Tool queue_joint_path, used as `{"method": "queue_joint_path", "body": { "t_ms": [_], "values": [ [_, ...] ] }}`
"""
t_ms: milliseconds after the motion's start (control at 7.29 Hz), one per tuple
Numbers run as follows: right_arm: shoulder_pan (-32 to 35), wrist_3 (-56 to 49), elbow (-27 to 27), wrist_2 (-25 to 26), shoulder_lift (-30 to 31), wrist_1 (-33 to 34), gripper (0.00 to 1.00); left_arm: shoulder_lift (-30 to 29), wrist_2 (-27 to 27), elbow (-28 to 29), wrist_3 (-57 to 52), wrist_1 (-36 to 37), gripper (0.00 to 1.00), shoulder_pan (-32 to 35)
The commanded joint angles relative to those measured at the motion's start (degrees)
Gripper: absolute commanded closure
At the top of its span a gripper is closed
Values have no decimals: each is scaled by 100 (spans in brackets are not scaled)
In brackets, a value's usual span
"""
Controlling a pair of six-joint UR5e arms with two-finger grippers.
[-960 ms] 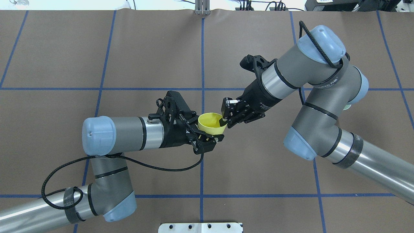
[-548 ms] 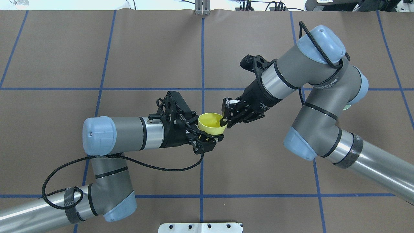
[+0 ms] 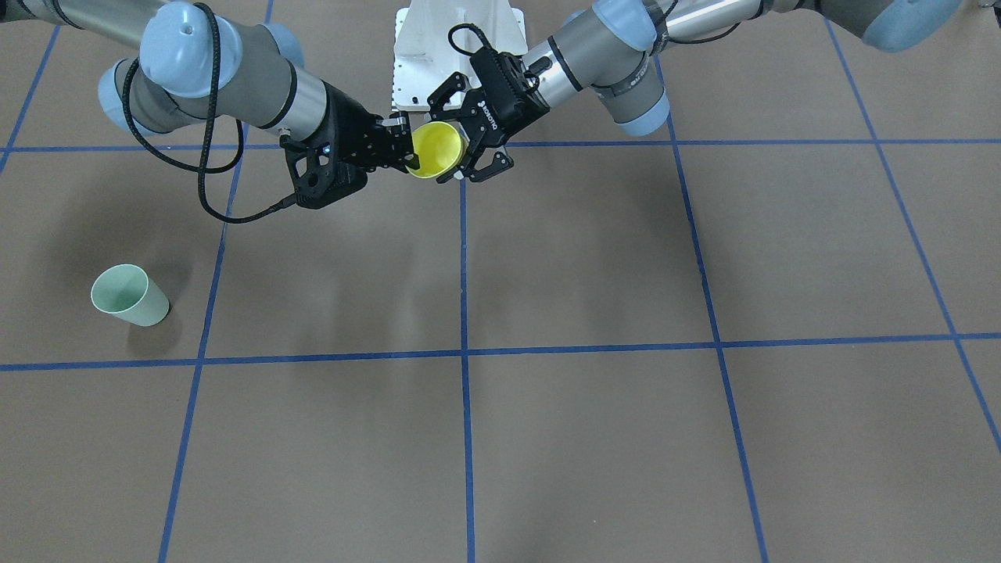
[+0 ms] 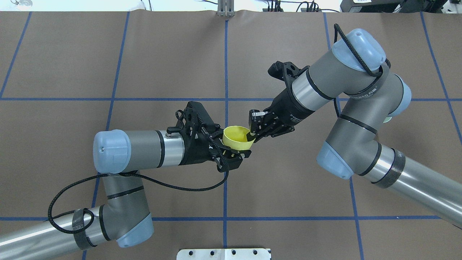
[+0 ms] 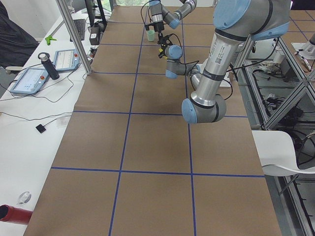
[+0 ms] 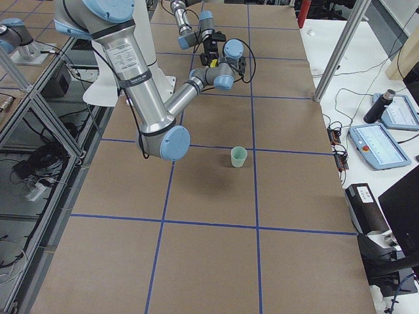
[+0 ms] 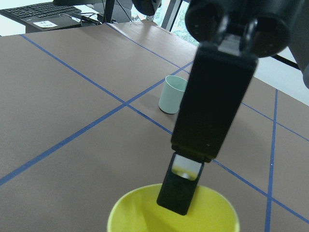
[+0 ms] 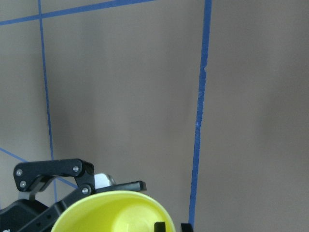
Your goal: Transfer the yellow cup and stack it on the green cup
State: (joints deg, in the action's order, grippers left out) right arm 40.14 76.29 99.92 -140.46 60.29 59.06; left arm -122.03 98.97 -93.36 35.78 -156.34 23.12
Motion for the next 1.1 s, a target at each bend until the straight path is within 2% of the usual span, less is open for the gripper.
{"method": "queue_joint_path", "body": {
  "t_ms": [0,137,274,411,548,685,960],
  "values": [
    [3,0,-8,-8,0,0,78,-5,0,2,8,-1,100,0],
    [3,0,1,-8,0,0,80,-5,0,2,8,-1,100,0],
    [3,0,1,1,0,0,86,-5,-9,2,8,-1,100,0],
    [3,0,1,1,0,0,94,-48,-9,2,8,-1,94,0],
    [3,0,9,1,0,0,100,-197,-35,10,-10,-1,32,0],
    [3,0,44,1,9,0,100,-259,-175,28,-10,-1,0,0],
    [12,-9,89,1,44,0,100,-269,-246,80,25,-1,0,-53]
  ]
}}
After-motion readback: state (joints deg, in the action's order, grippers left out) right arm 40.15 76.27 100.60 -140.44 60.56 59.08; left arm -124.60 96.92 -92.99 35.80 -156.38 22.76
